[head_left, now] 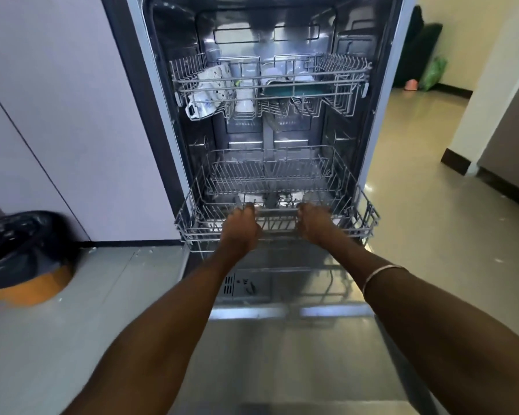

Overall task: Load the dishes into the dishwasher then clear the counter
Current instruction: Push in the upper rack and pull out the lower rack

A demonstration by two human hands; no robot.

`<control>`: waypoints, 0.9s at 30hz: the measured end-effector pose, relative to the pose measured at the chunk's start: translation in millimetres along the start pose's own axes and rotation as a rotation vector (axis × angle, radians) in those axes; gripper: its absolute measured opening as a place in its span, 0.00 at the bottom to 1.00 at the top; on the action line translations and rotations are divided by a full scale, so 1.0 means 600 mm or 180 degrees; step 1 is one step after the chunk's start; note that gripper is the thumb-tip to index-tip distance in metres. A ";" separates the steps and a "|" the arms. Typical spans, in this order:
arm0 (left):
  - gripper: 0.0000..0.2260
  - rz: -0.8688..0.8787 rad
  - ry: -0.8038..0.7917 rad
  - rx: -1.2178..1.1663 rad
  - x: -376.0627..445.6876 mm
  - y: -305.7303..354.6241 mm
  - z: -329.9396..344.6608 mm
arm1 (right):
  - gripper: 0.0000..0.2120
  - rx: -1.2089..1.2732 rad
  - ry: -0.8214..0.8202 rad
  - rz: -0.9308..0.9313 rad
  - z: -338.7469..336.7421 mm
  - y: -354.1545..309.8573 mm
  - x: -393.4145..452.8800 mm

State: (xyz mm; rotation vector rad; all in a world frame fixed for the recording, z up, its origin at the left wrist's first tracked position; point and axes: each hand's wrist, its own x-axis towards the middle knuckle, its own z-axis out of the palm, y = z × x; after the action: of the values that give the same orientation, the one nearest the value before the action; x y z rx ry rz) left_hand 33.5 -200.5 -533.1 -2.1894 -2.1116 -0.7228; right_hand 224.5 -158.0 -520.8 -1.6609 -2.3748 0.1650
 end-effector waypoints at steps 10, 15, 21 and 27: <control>0.18 0.0402 0.0330 0.0009 -0.142 0.007 -0.020 | 0.10 0.0248 0.0190 0.0064 0.004 -0.027 -0.152; 0.27 0.0401 0.0221 0.0039 -0.196 0.015 -0.040 | 0.15 0.0445 0.0123 0.0060 -0.006 -0.042 -0.220; 0.11 0.0510 -0.0125 -0.0197 -0.262 0.032 -0.079 | 0.21 0.0723 -0.0145 0.0197 -0.023 -0.060 -0.306; 0.14 0.0263 -0.0947 -0.0694 -0.289 0.037 -0.123 | 0.20 0.0804 -0.0763 0.0370 -0.061 -0.066 -0.337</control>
State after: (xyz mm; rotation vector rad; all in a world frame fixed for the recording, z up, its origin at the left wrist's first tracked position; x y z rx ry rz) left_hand 34.7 -389.8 -518.2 -2.6307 -2.1402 -0.6884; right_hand 264.0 -362.8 -502.7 -1.7377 -2.3004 0.6909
